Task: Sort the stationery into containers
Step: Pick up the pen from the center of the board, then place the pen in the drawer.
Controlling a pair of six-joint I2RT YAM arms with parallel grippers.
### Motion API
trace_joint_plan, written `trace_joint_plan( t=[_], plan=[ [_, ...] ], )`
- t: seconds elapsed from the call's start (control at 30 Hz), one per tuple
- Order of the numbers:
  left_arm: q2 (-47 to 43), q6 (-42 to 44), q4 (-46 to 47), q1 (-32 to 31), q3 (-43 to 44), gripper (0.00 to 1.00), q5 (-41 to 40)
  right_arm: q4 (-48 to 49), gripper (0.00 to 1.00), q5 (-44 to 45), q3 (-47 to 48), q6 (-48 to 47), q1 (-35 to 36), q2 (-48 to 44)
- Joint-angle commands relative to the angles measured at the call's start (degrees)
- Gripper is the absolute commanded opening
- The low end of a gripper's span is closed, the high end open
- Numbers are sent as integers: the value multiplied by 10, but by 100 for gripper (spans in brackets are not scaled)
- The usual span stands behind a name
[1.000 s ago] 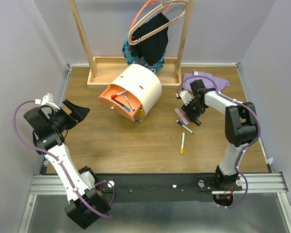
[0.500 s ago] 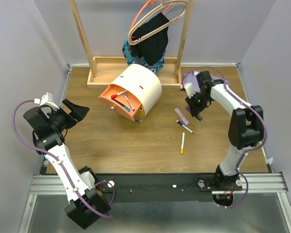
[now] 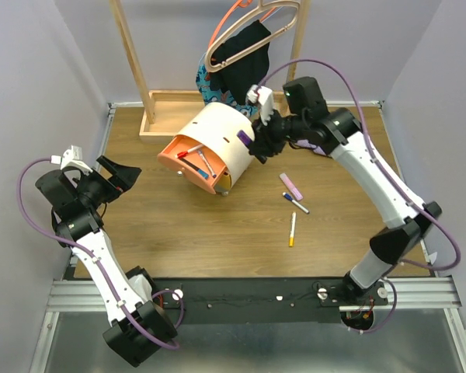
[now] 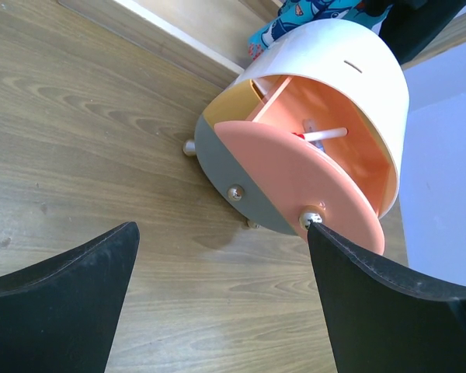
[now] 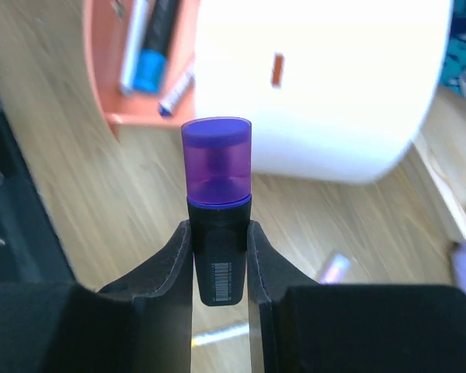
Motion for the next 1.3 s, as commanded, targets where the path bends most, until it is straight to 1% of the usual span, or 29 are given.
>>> trace_joint_plan(
  t=[0.0,0.17,0.23,0.57,0.67,0.7,0.77,0.8,0.83,0.9,0.97,1.03,1.07,1.13,1.17,1.2,1.27],
  plan=[
    [-5,-9,18,-4,0,99,6,18,19,-22,103,116,47,87],
    [-10,-7,11,-6,0,99,5,25,18,-22,191,142,88,175],
    [-13,-5,6,-7,2,99,5,26,18,-21,218,144,102,192],
    [-19,-7,2,-8,-2,99,3,46,18,-18,249,162,126,247],
    [-17,-9,5,-8,-3,99,3,48,24,-11,260,169,131,264],
    [-17,-9,7,-8,-3,99,5,48,31,-2,269,171,132,266],
    [-15,-9,7,-8,-1,99,4,48,40,0,274,173,132,273],
    [-13,-9,7,-8,0,99,5,48,46,0,276,173,132,271],
    [-12,-8,7,-8,1,99,4,48,48,-1,276,173,132,269],
    [-9,-9,11,-8,0,99,4,48,53,6,270,173,132,254],
    [-8,-14,16,-9,-3,99,6,39,55,17,253,171,132,242],
    [-6,-19,23,-8,-2,99,7,32,55,39,233,159,132,209],
    [-4,-19,25,-8,1,99,7,29,56,49,198,145,132,192],
    [-2,-19,27,-8,4,99,7,30,56,91,160,138,127,135],
    [-1,-18,28,-8,6,99,7,33,56,100,108,137,122,115],
    [-1,-19,27,-8,6,99,7,31,56,109,86,139,112,94],
    [-1,-16,28,-8,6,99,8,15,56,117,38,141,71,50]
  ],
)
